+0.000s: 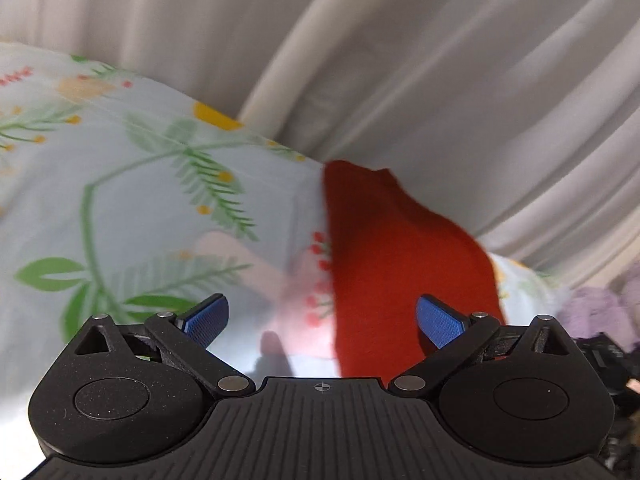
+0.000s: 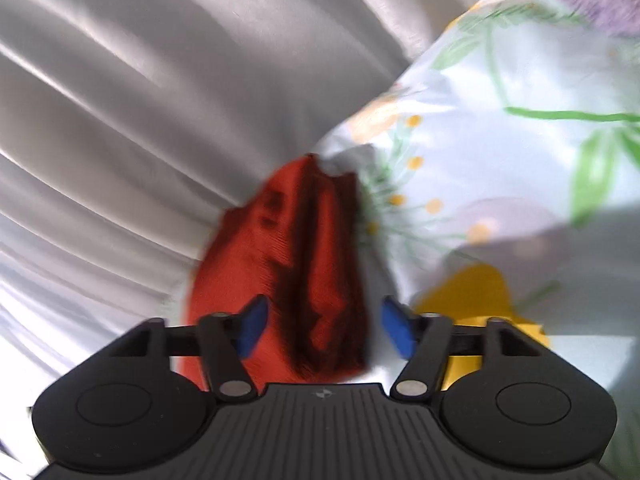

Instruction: Fold small clothes

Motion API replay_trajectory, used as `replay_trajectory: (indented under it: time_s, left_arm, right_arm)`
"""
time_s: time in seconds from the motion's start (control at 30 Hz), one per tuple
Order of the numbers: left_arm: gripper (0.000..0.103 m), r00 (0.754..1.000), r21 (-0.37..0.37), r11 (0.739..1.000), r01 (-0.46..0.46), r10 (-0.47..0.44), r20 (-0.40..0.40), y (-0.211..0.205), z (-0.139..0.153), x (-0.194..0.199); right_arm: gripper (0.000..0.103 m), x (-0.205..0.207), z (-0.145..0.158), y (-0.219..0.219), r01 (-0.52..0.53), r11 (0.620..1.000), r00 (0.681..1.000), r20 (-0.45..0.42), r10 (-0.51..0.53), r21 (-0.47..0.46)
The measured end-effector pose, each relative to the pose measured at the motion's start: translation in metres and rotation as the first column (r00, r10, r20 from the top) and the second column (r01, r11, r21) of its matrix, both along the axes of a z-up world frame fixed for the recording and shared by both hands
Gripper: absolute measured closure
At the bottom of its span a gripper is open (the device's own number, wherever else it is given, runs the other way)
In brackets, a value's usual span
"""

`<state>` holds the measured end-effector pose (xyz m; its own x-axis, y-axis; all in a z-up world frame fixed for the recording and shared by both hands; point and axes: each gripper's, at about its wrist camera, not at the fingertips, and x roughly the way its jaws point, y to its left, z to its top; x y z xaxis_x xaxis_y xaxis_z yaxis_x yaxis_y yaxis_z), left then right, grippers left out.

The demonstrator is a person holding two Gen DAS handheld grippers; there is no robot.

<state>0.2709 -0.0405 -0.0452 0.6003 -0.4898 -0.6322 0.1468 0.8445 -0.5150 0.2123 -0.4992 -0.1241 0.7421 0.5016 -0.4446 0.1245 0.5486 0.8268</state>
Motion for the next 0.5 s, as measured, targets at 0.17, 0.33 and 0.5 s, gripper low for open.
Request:
replay_trajectory:
  time_s: [0.17,0.33,0.5]
  left_arm:
    - [0.0,0.985,-0.089,0.99,0.109,-0.119,-0.124,-0.033,-0.025,0.054]
    - [0.001,0.974,-0.219,0.968,0.121,-0.158,-0.16,-0.043,-0.045,0.079]
    - [0.008,0.968,-0.293,0.951,0.098,-0.16,-0.196,-0.046,-0.053,0.094]
  right_arm:
    - [0.037,0.045,-0.01,-0.003,-0.042,0.998,0.998,-0.052,0.045,0.056]
    - [0.051,0.073,-0.024,-0.002,-0.066,0.994,0.992,-0.099,0.074,0.089]
    - [0.067,0.09,-0.028,0.004,-0.088,0.99,0.989,-0.11,0.099,0.107]
